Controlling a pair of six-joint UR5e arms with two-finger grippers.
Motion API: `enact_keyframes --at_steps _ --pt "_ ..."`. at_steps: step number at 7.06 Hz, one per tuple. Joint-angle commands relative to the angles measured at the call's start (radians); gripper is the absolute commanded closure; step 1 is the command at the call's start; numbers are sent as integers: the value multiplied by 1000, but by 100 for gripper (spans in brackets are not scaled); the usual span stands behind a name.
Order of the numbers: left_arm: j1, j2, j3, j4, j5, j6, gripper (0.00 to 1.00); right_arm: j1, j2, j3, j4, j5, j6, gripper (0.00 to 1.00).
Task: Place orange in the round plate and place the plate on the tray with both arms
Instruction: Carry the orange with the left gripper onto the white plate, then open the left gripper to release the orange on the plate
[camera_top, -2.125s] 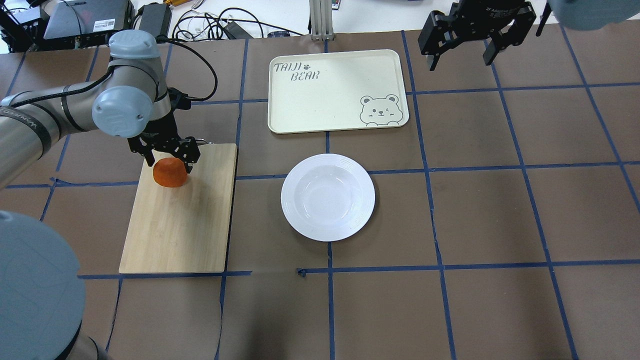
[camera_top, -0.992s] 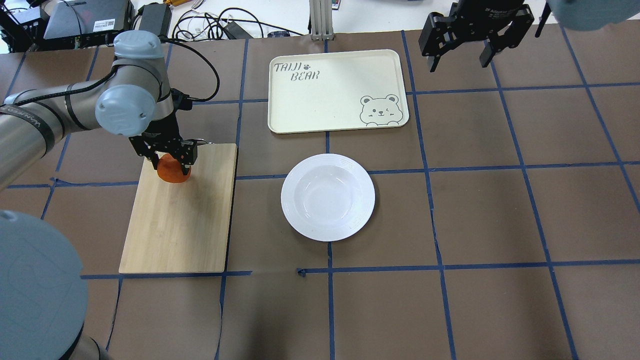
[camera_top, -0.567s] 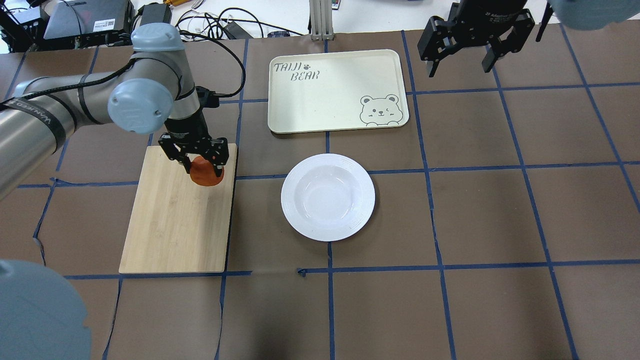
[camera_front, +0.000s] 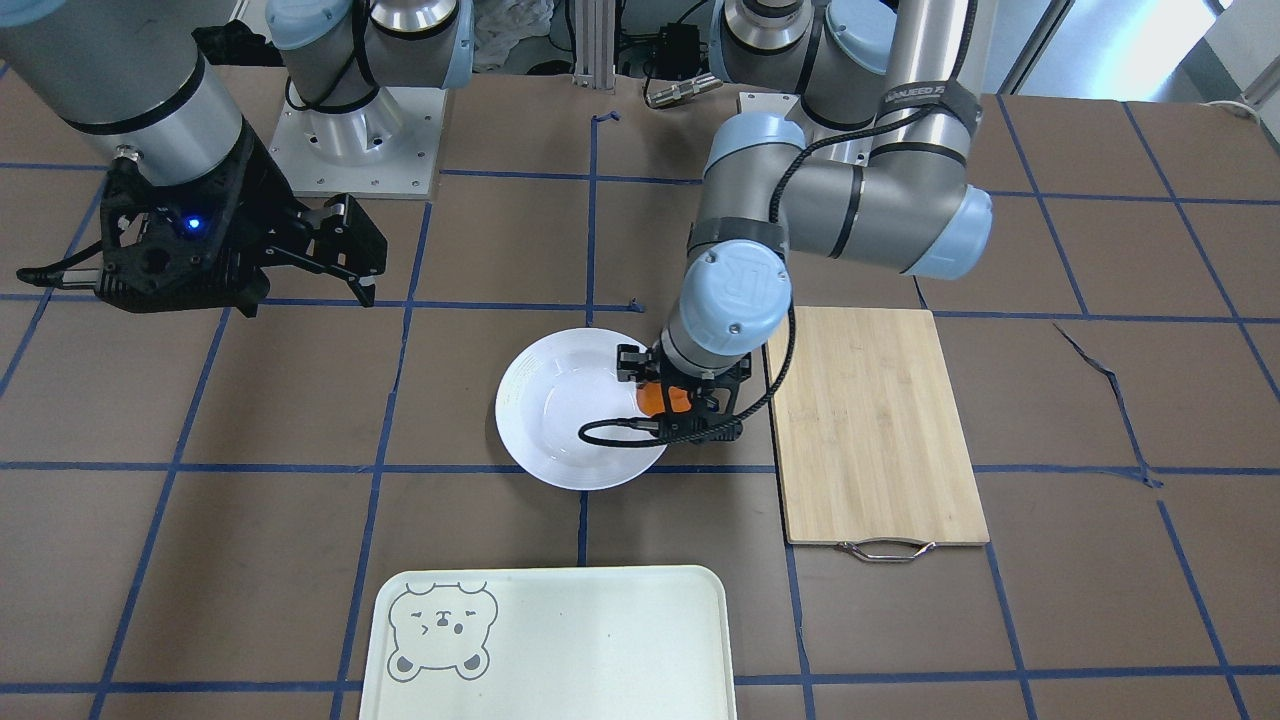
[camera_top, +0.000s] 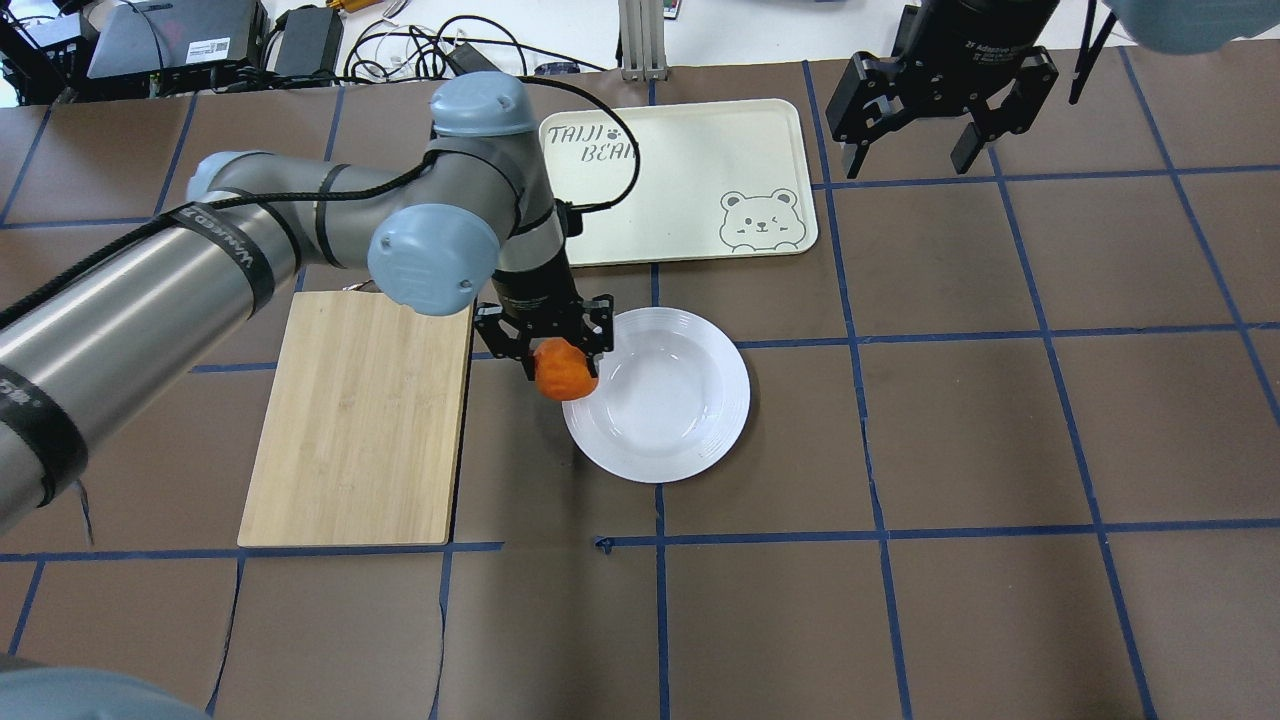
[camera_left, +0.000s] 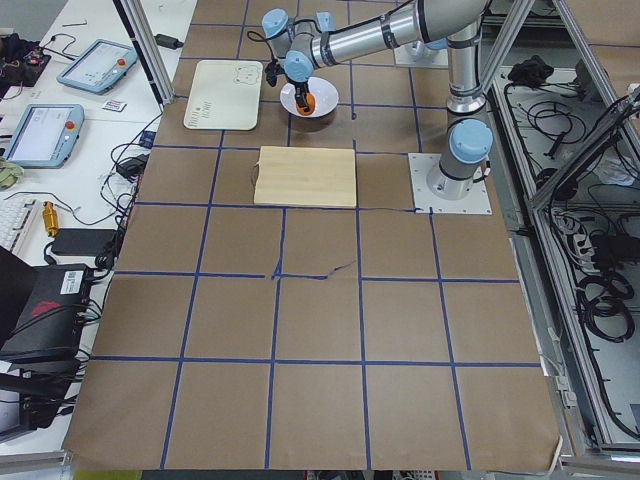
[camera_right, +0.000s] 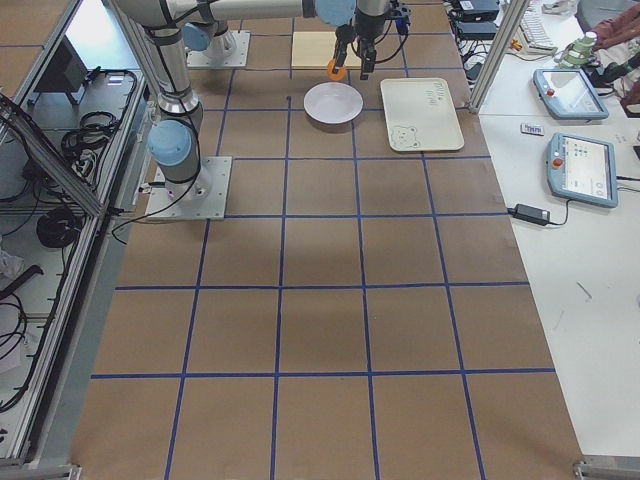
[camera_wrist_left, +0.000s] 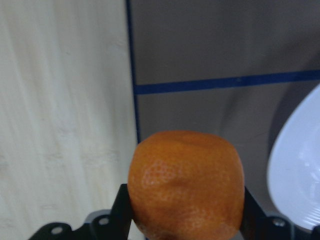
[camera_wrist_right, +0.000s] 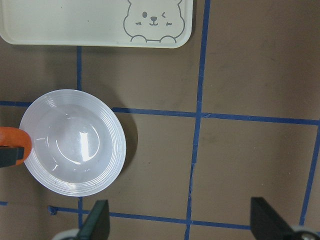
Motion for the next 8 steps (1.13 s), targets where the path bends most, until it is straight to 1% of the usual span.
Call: enact_keyframes --at_steps 1,2,3,4,5,6,7,8 --pt "-58 -26 -4 86 -65 -124 84 -4 1 -1 -8 1 -2 0" --pt "-68 -41 -2 90 -67 -144 83 -5 -2 -1 -8 1 1 0" --pt "-75 -51 -2 90 -64 -148 6 -5 -4 -1 -8 1 5 0" --pt "-81 -48 1 90 -62 -154 0 -5 -1 -1 -7 2 5 0" --pt "-82 -31 4 91 -56 -168 0 -7 2 1 -6 4 7 0" --pt "-68 -2 11 132 -56 -168 0 -7 5 2 -3 20 9 0" --pt "-27 26 37 133 -4 -159 0 -26 8 8 7 63 2 0" --pt "7 69 65 114 48 -153 0 -49 33 46 -8 199 7 0"
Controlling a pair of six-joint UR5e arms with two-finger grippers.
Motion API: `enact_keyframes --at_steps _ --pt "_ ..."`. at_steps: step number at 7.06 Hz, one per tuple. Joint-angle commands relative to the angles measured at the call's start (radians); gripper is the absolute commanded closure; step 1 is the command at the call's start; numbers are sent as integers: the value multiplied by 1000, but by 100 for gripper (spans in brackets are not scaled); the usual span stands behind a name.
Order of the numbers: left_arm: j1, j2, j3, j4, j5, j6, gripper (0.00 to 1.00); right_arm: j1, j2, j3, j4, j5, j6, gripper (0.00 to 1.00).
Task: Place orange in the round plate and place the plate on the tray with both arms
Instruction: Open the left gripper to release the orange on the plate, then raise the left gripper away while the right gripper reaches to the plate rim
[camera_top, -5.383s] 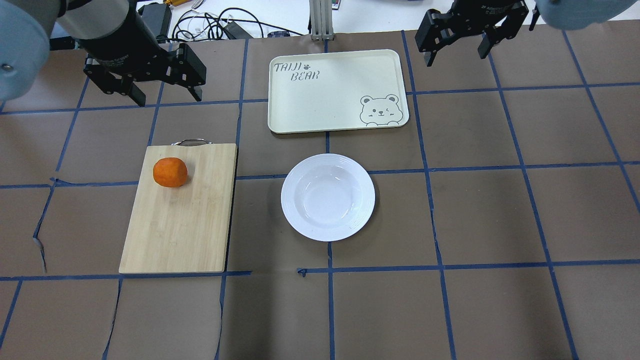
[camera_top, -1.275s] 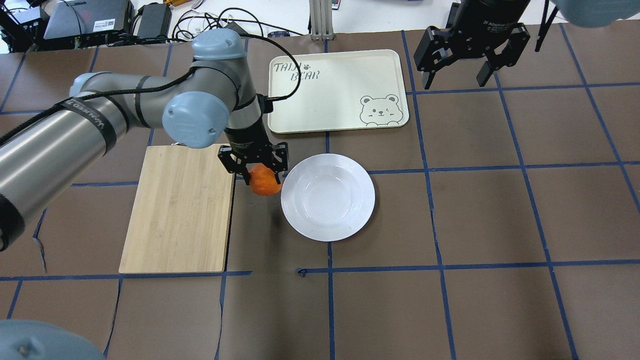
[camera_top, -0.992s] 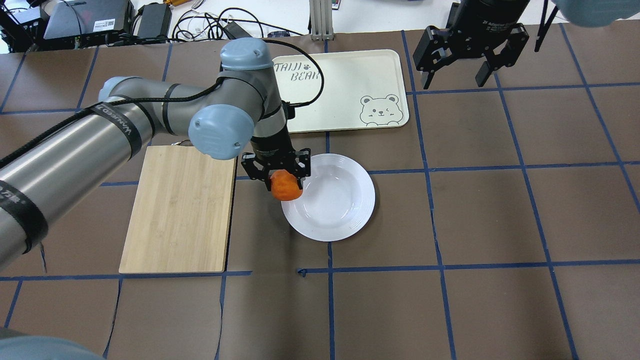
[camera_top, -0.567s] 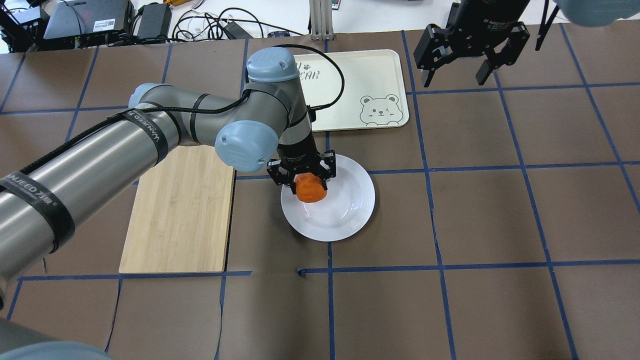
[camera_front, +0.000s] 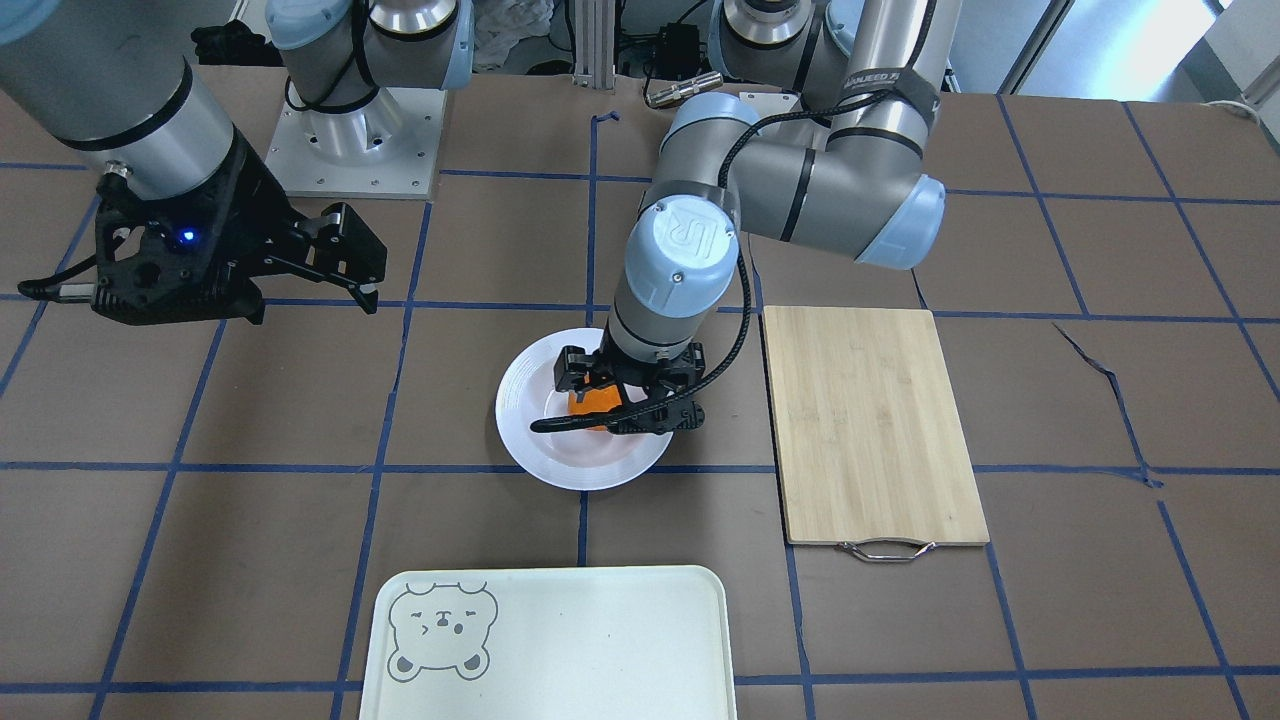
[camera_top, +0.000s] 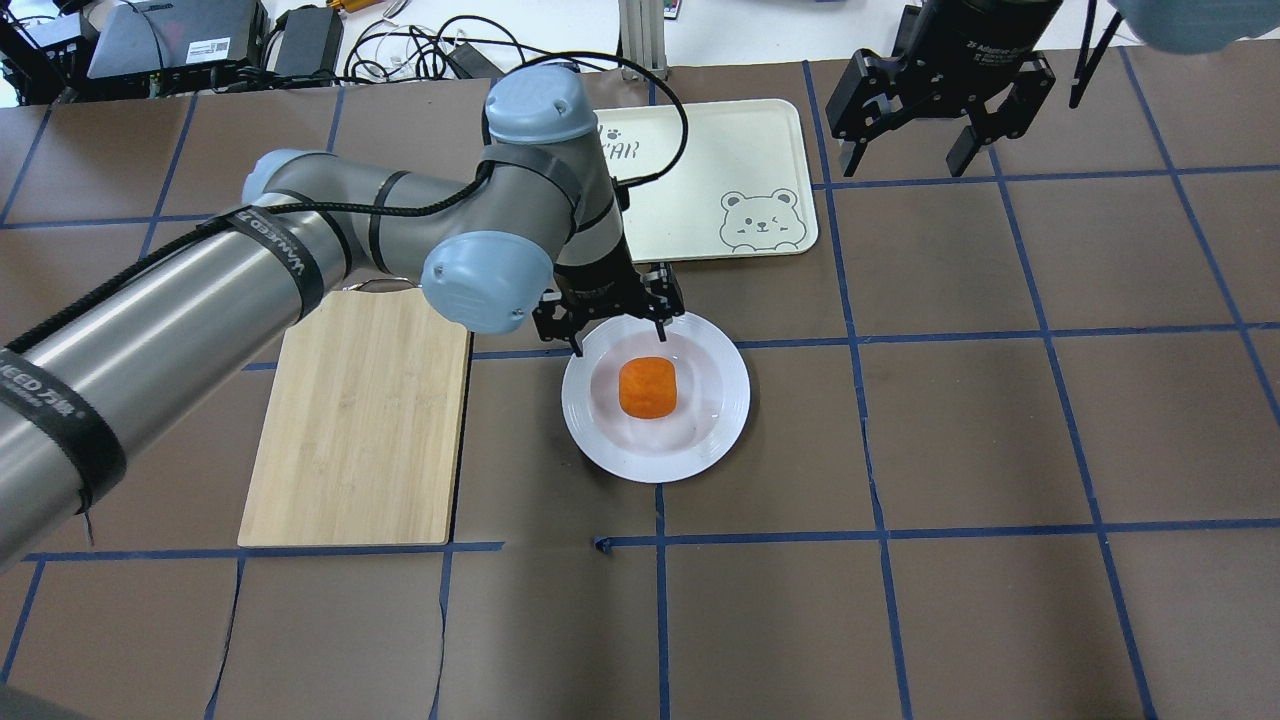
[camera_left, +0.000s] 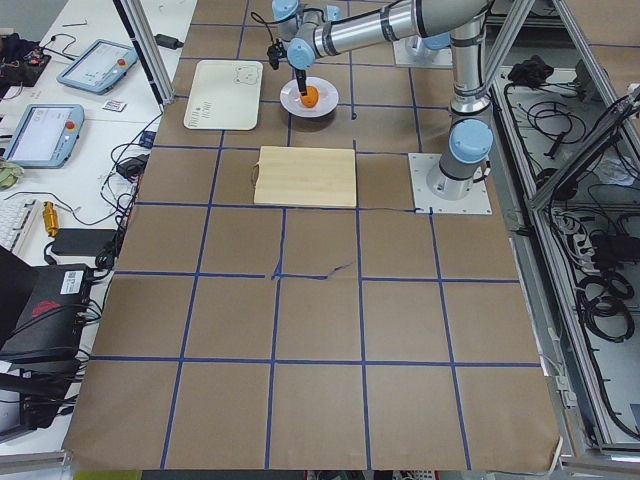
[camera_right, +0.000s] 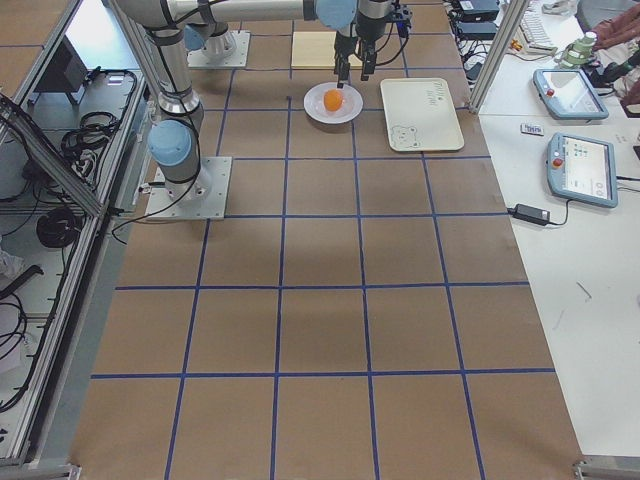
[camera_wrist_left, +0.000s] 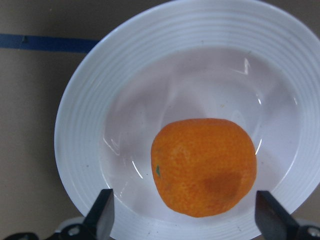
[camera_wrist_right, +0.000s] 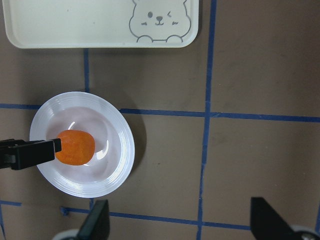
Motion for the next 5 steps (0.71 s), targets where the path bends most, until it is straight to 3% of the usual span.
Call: enact_keyframes --at_steps 1,3,5 --pt "66 97 56 -80 63 40 0 -24 38 83 -47 230 -8 0" --pt "102 201 98 -163 63 117 0 -29 35 289 -268 305 -9 0" --pt "119 257 112 -83 61 175 0 -29 37 559 -592 398 -3 0"
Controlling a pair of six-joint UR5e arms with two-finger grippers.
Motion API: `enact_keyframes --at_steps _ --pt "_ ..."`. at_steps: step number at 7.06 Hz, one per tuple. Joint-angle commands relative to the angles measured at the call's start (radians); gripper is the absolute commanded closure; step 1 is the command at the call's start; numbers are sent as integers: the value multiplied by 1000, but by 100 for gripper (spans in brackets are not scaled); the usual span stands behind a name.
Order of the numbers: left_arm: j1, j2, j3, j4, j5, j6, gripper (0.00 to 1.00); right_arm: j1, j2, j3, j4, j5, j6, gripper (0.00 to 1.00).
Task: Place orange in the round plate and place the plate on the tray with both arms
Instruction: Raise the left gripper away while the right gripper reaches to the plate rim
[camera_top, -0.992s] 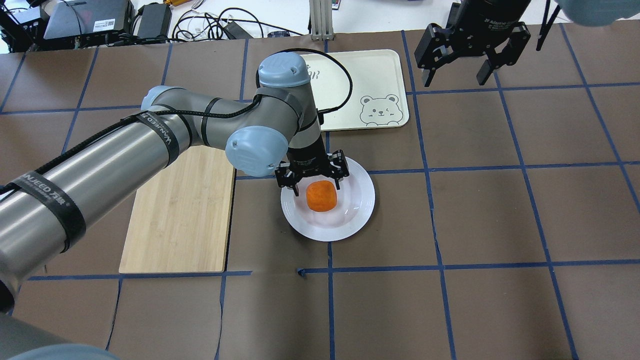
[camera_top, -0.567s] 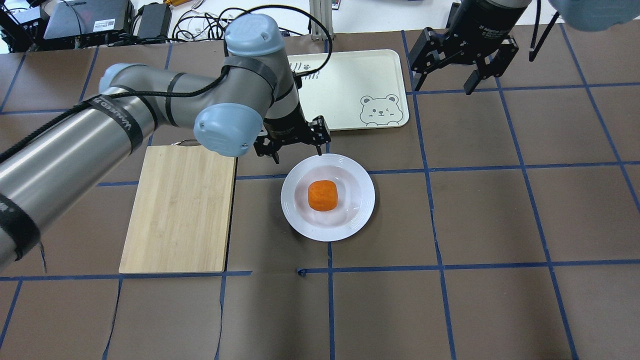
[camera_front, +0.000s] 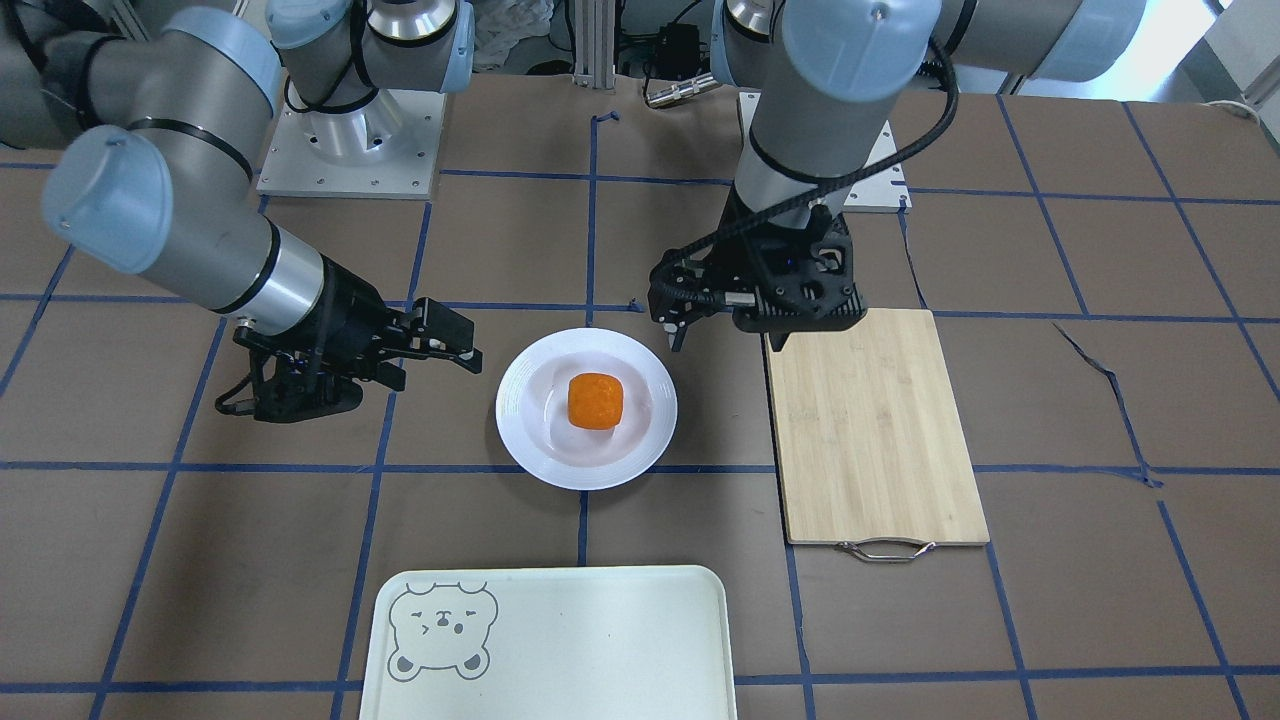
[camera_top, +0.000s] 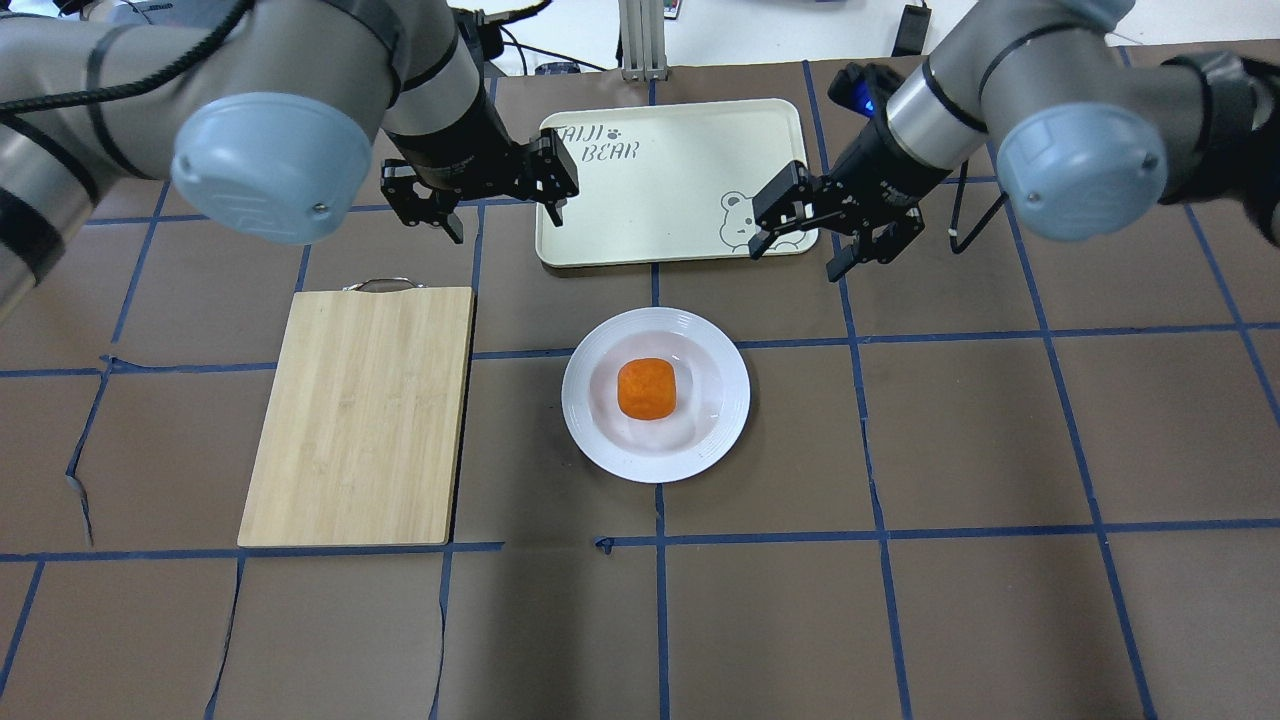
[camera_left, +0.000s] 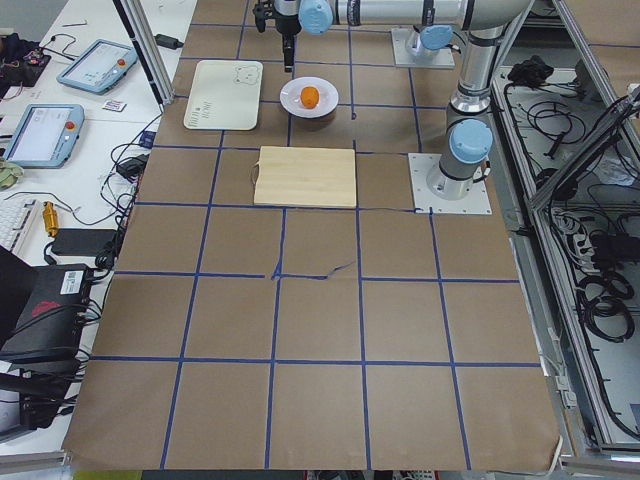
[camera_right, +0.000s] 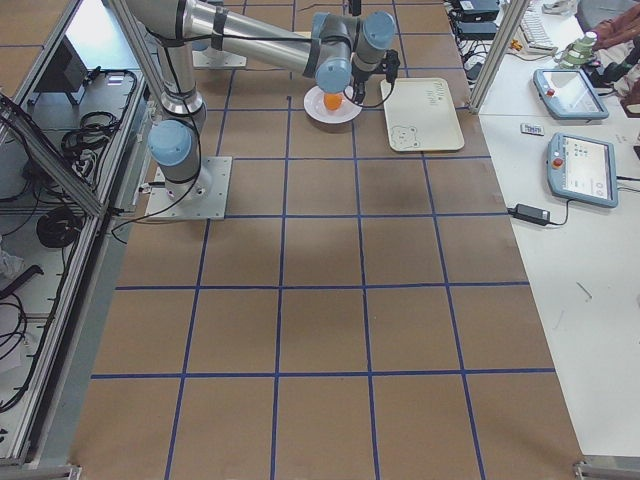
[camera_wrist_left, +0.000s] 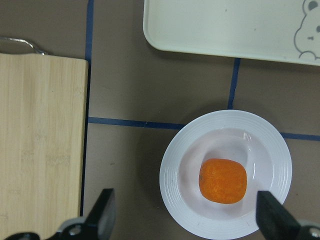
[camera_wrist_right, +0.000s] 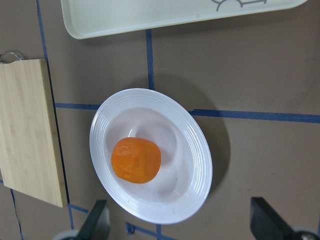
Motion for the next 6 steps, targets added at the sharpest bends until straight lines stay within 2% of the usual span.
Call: enact_keyframes --at_steps 1,3,5,6 --pt "6 35 2 52 9 37 0 -2 5 272 -310 117 8 0" --pt "10 64 3 -53 50 43 0 1 53 337 -429 147 -2 0" --pt "35 101 6 -154 102 100 0 4 148 356 -559 148 39 0" --pt "67 113 8 -161 100 121 0 10 154 357 -574 150 63 1"
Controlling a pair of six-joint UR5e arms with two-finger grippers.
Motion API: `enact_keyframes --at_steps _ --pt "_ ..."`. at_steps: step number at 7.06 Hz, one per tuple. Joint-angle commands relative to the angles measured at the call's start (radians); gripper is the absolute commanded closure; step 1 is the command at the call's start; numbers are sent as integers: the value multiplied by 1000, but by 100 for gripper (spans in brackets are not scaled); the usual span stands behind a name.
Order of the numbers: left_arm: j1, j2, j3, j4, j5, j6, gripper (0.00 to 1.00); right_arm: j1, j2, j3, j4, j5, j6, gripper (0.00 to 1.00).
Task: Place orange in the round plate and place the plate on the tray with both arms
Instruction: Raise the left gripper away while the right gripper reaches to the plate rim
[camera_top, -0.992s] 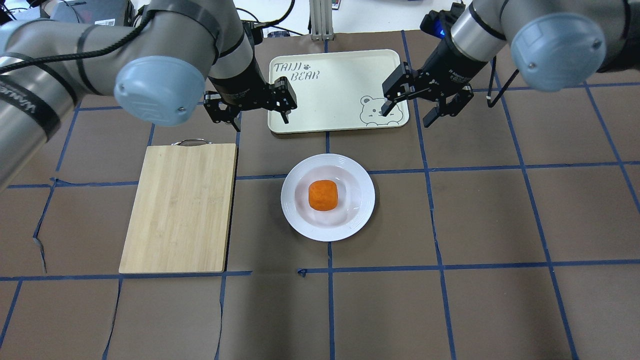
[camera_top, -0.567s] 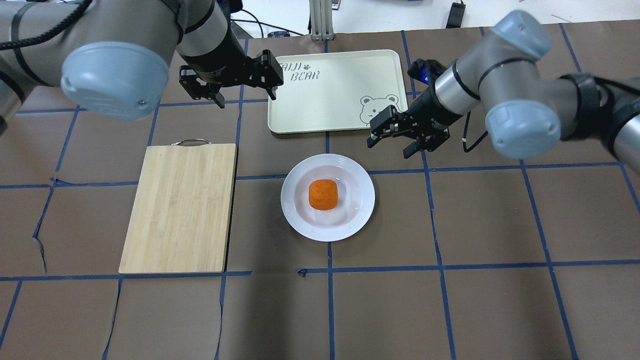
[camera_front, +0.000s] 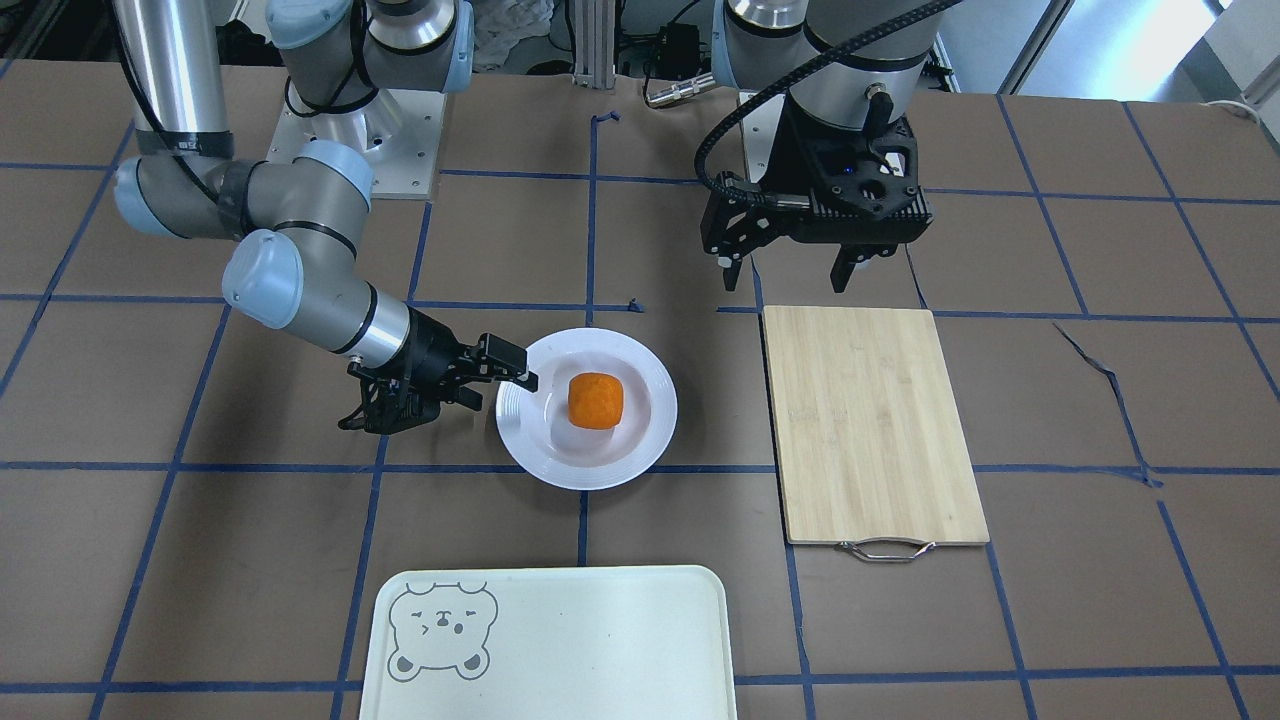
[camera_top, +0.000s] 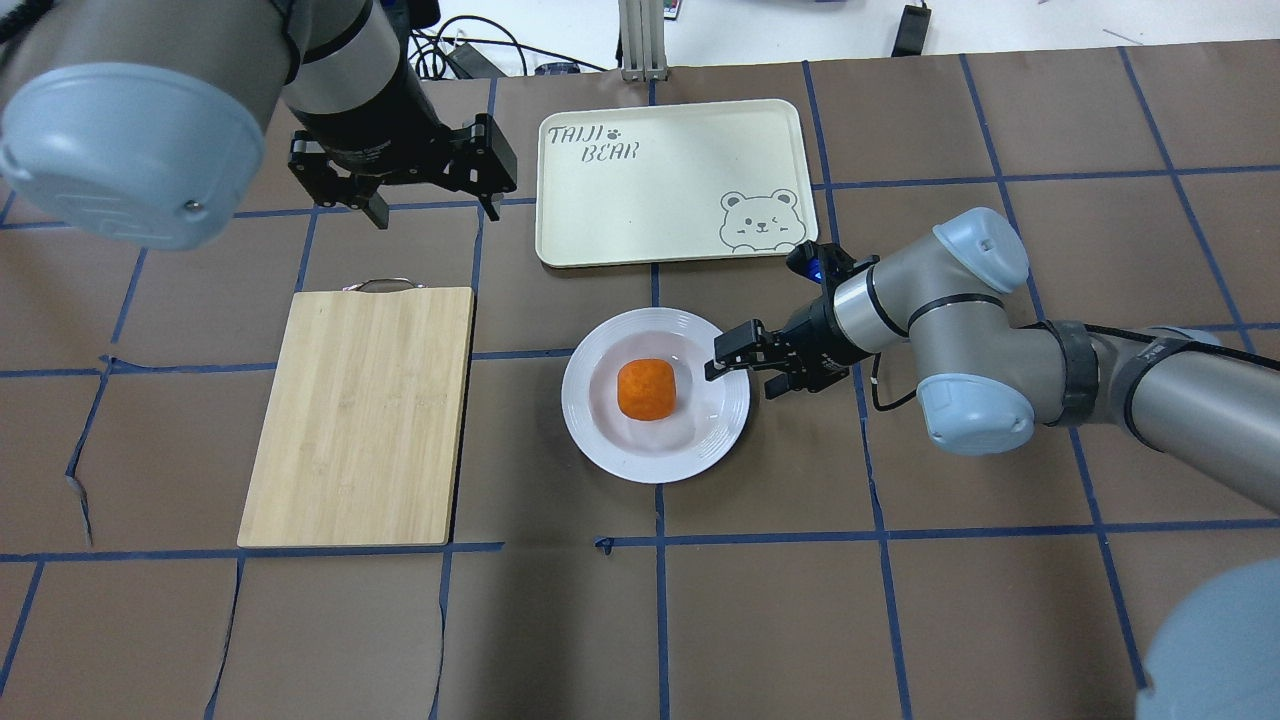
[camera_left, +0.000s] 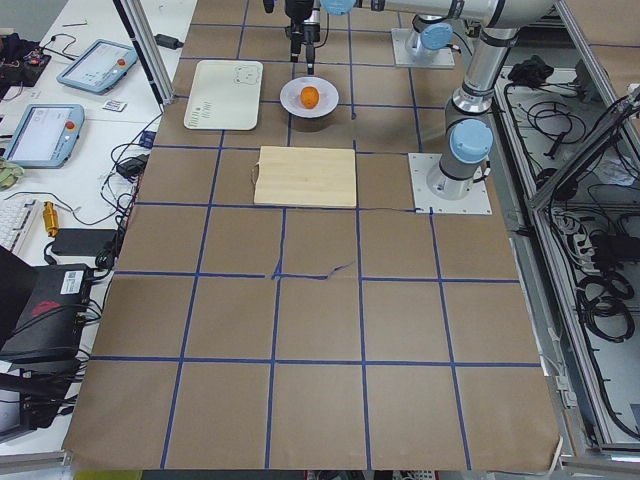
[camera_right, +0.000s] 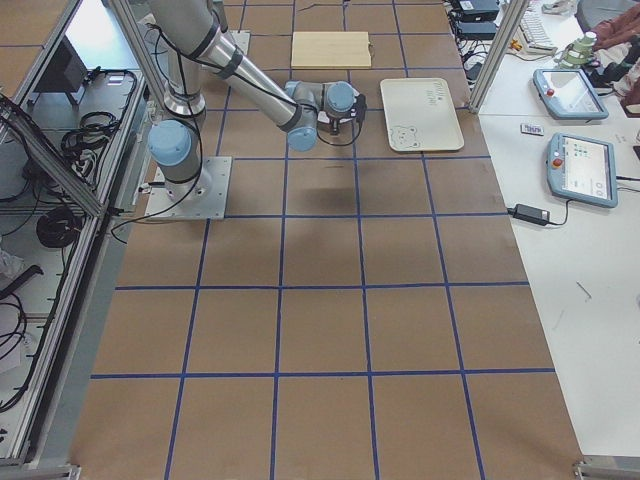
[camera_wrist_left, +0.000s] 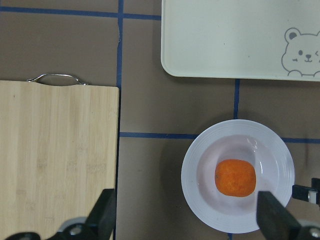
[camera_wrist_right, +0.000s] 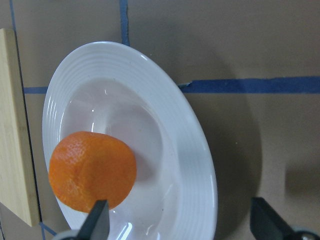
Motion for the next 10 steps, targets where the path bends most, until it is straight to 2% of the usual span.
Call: enact_keyframes --at_steps 1,2,4,9,10 --pt "72 29 9 -36 -21 32 0 12 28 13 -45 39 44 2" --pt "88 42 1 -37 -21 32 0 13 28 11 -50 65 73 2" --pt "89 58 -10 -45 -15 32 0 20 30 16 -57 64 90 7" --pt "89 65 -10 -53 -13 32 0 32 68 17 -82 65 91 8" --pt "89 65 -10 -53 -13 32 0 32 69 19 -88 62 90 29"
